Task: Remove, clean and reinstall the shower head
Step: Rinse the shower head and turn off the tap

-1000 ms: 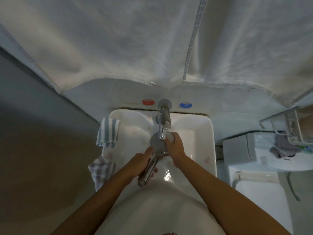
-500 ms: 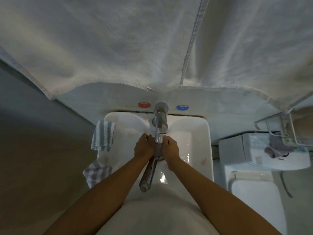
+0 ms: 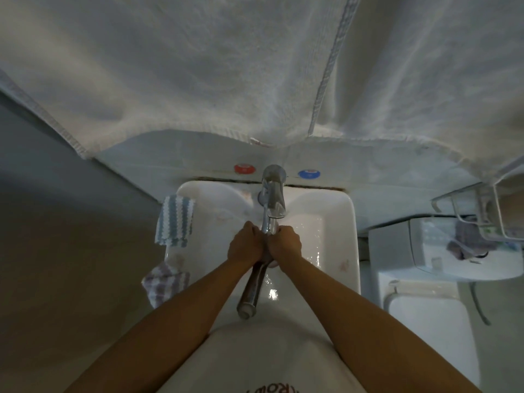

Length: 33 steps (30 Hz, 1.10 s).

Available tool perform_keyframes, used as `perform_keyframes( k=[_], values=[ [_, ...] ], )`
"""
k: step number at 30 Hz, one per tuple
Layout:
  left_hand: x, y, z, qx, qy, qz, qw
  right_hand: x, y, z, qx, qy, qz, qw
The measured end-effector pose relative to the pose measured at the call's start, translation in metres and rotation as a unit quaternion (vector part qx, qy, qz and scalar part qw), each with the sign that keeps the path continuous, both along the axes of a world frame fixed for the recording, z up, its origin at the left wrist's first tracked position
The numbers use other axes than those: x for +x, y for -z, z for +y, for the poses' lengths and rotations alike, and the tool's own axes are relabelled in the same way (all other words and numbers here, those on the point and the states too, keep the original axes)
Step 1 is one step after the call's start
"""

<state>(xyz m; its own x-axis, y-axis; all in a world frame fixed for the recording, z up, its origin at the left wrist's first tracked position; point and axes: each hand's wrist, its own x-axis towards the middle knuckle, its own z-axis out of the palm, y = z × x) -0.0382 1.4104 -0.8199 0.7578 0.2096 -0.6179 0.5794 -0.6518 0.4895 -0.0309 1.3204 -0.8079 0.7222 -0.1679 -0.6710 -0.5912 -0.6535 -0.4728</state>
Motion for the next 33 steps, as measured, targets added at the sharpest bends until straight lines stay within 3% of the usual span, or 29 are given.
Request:
perform_keyframes(
  k=[3,6,8,11,14,17,20,26,30,33],
  values=[
    [0.008,0.011,0.01,-0.026,-0.104,0.063,0.992,-0.001,-0.002,-0.005,0.017,-0.026,0.002,1.0],
    [0.009,0.01,0.007,-0.054,-0.14,0.091,0.984,-0.002,-0.003,-0.003,0.037,0.003,-0.023,0.999],
    [0.011,0.008,0.003,-0.033,-0.103,0.068,0.992,-0.001,-0.004,0.001,0.036,0.007,-0.032,0.999],
    [0.009,-0.001,-0.002,-0.005,0.028,0.02,0.999,0.003,-0.004,0.0,0.029,0.016,-0.04,0.999],
    [-0.001,-0.005,0.0,-0.039,0.119,-0.016,0.992,0.009,-0.001,-0.005,0.011,0.066,-0.034,0.997],
    [-0.002,-0.002,0.007,-0.045,0.118,-0.019,0.992,0.01,0.001,-0.006,0.011,0.082,0.003,0.997],
    [0.004,-0.001,0.009,-0.005,0.057,-0.035,0.998,0.005,0.002,0.0,0.043,0.045,-0.009,0.998],
    [0.015,-0.002,0.016,0.002,-0.078,0.066,0.995,-0.006,-0.002,0.002,0.082,0.017,-0.062,0.995],
    [0.004,-0.015,-0.006,-0.028,0.052,0.006,0.998,-0.001,-0.003,-0.009,0.015,0.052,-0.11,0.992],
    [-0.005,-0.018,-0.01,-0.055,0.085,-0.027,0.995,0.007,-0.001,-0.01,0.017,0.129,-0.064,0.99]
  ],
)
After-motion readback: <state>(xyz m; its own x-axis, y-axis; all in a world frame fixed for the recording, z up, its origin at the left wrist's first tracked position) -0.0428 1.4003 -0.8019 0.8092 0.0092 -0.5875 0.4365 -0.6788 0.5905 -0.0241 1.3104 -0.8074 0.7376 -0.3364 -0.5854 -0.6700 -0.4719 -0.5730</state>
